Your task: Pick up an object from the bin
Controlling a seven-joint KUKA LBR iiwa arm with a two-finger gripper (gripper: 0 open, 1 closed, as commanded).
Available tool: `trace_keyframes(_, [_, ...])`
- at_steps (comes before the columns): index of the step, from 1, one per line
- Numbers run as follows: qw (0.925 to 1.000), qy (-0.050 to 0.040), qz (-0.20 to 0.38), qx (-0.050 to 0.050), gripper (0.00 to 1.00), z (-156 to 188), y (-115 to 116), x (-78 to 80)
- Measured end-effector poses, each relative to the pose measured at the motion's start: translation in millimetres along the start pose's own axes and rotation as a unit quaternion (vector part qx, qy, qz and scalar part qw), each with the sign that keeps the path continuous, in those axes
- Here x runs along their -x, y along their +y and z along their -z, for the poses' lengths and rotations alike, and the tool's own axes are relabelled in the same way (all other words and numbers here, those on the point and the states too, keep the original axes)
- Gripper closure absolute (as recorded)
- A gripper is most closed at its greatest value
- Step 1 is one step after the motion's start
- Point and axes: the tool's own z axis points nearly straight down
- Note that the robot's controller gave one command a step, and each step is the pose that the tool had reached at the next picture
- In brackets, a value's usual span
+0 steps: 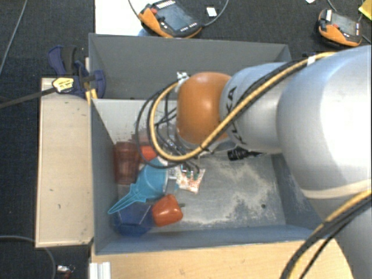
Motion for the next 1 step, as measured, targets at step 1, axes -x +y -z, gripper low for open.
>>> trace_keyframes(1, [0.9996, -0.0068, 0.027, 0.001, 0.00, -13.6, 15.0, 10.3])
